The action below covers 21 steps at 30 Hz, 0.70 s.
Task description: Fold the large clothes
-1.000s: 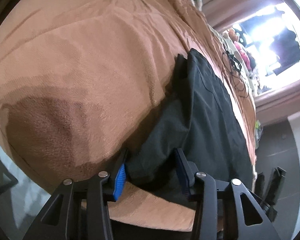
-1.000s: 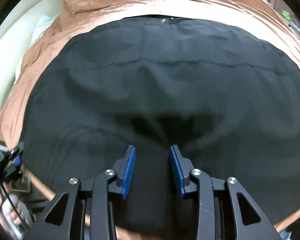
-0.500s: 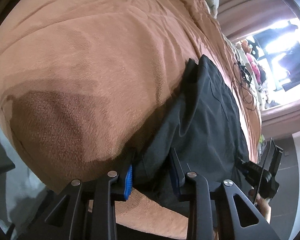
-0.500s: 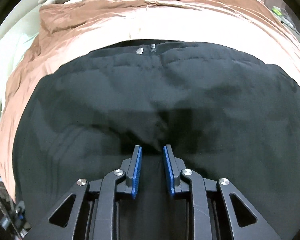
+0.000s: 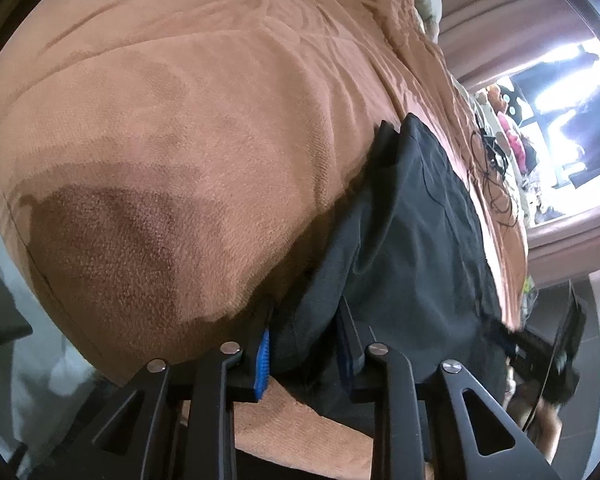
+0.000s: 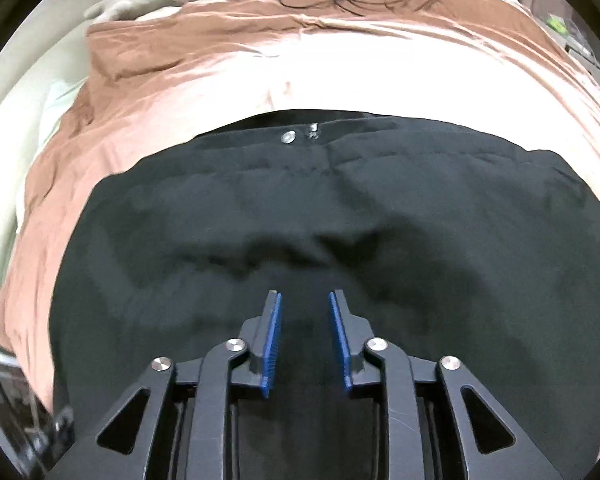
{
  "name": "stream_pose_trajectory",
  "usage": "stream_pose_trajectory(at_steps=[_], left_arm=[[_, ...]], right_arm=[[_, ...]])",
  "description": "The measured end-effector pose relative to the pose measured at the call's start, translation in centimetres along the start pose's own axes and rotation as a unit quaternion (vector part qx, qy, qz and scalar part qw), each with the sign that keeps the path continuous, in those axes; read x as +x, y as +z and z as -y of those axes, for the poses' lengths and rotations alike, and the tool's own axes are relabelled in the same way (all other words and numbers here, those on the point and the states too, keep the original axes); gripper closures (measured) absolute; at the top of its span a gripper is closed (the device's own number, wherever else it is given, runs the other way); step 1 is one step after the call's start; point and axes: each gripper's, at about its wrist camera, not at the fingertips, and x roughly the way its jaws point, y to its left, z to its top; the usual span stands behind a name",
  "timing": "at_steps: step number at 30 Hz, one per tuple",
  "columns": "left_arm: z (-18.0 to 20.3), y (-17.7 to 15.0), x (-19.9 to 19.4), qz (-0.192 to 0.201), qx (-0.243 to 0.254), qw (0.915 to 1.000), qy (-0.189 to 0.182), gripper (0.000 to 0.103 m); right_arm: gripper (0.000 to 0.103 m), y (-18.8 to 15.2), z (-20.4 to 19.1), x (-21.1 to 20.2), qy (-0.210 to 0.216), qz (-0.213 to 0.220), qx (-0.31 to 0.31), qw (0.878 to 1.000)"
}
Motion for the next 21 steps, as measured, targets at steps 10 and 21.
stream_pose_trajectory(at_steps=[10, 21], left_arm=[[2.1, 0.5, -3.8, 0.021, 0.005, 0.9962, -0.085, 0.089], [10.1, -0.3, -8.6, 0.044, 0.086, 0.981, -0.168, 0.092]], right_arm=[[0.07, -7.7, 1.3, -3.6, 0.057, -0.014, 0.013, 0.998], [0.07, -14.5, 2.1, -5.5, 0.067, -0.015, 0.027, 0.997]])
